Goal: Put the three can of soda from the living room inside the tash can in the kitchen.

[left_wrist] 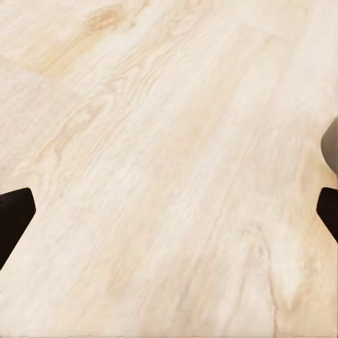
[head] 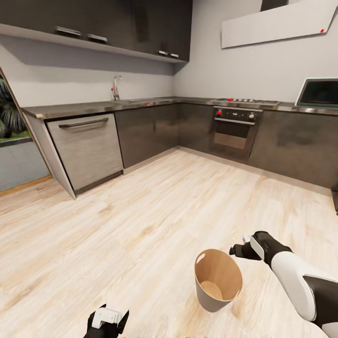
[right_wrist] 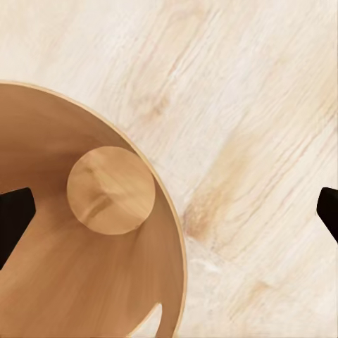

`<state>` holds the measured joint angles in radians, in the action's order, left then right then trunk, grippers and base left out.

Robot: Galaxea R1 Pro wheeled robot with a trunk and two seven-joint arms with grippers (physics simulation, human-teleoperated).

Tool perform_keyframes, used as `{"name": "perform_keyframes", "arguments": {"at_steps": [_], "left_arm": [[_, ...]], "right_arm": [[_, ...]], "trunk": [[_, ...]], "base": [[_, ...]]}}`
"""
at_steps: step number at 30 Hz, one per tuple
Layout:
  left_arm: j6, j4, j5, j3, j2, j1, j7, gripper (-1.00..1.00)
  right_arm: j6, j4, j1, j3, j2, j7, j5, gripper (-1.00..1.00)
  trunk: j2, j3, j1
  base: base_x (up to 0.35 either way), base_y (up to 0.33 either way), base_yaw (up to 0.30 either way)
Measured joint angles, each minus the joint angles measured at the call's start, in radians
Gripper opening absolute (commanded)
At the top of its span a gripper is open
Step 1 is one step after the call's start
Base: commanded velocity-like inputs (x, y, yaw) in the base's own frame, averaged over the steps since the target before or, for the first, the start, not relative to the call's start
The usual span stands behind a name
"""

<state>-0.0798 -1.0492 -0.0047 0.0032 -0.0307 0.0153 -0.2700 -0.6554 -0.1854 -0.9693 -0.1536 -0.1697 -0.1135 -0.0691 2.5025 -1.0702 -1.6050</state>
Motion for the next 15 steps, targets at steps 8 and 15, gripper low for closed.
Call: {"name": "perform_keyframes", "arguments": {"at_steps": [8,15], "left_arm": [[0.0,0.0,0.0,0.0,0.0,0.0,0.0,1.0],[0.0,0.0,0.0,0.001,0.0,0.0,0.0,1.0]], "right_arm": [[0.002,0.013,0.01,0.001,0.001,0.0,0.0,1.0],[0.003,0.014,0.011,0.002,0.001,0.0,-0.001,1.0]], "trunk": [[0.002,-0.031,-0.004],[0.004,-0.058,-0.007]], "base": [[0.0,0.0,0.0],[0.0,0.0,0.0]]}}
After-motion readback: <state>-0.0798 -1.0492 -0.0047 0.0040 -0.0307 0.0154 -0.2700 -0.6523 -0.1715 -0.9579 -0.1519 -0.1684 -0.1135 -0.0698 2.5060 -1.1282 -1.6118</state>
